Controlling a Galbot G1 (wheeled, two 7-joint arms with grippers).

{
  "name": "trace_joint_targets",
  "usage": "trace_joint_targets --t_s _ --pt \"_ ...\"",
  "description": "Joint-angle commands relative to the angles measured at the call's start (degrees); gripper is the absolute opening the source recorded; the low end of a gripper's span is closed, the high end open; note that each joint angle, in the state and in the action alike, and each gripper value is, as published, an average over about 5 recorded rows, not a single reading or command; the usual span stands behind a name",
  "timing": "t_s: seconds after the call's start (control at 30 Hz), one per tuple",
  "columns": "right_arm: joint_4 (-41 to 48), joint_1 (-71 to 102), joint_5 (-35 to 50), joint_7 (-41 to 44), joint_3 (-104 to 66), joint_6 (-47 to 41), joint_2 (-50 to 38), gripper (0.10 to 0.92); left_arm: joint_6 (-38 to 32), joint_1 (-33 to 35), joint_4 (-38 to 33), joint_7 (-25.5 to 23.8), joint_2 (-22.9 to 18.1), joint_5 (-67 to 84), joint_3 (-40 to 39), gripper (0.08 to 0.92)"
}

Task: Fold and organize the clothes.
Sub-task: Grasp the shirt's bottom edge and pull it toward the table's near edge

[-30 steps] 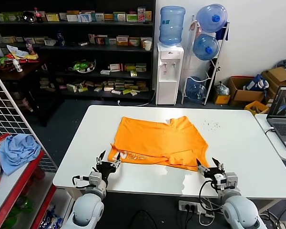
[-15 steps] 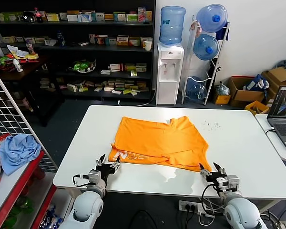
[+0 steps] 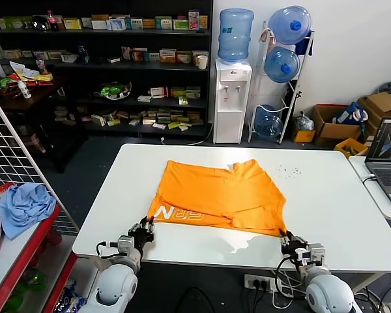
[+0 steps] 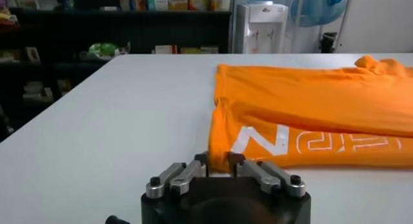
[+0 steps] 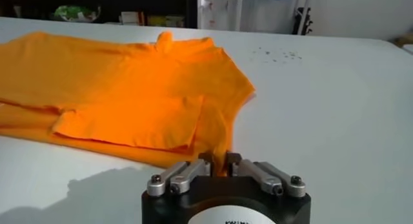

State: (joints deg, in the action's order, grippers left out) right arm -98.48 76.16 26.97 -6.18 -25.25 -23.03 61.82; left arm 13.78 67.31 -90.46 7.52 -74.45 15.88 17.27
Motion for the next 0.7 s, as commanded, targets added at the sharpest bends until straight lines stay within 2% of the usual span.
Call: trace_joint_targets --t_s 0.03,0.17,0.43,0.57,0.7 --pt "-1.72 0.60 -0.02 -0.21 -0.01 -0.71 -0.71 0.128 0.13 2.85 -4.11 0.48 1.02 0.23 0.29 0.169" --pt "-3.68 2.02 0.54 -0.47 0.36 -1.67 -3.14 0.129 0.26 6.74 -9.19 1.00 1.41 0.22 0.83 0.094" --pt "-7.76 5.55 2.27 -1.18 0.50 -3.04 -8.02 0.129 0.44 16.59 -17.85 1.96 1.06 -0.60 1.51 0.090" --pt "-9.10 7.00 3.34 -1.37 -0.34 -4.06 -8.75 0.129 -0.24 21.39 -19.98 2.18 0.74 -1.62 1.22 0.090" --pt "-10.67 8.20 4.28 -1.63 -1.25 -5.89 -8.81 0.132 -0.11 23.45 -21.14 2.03 0.69 -2.97 1.21 0.090"
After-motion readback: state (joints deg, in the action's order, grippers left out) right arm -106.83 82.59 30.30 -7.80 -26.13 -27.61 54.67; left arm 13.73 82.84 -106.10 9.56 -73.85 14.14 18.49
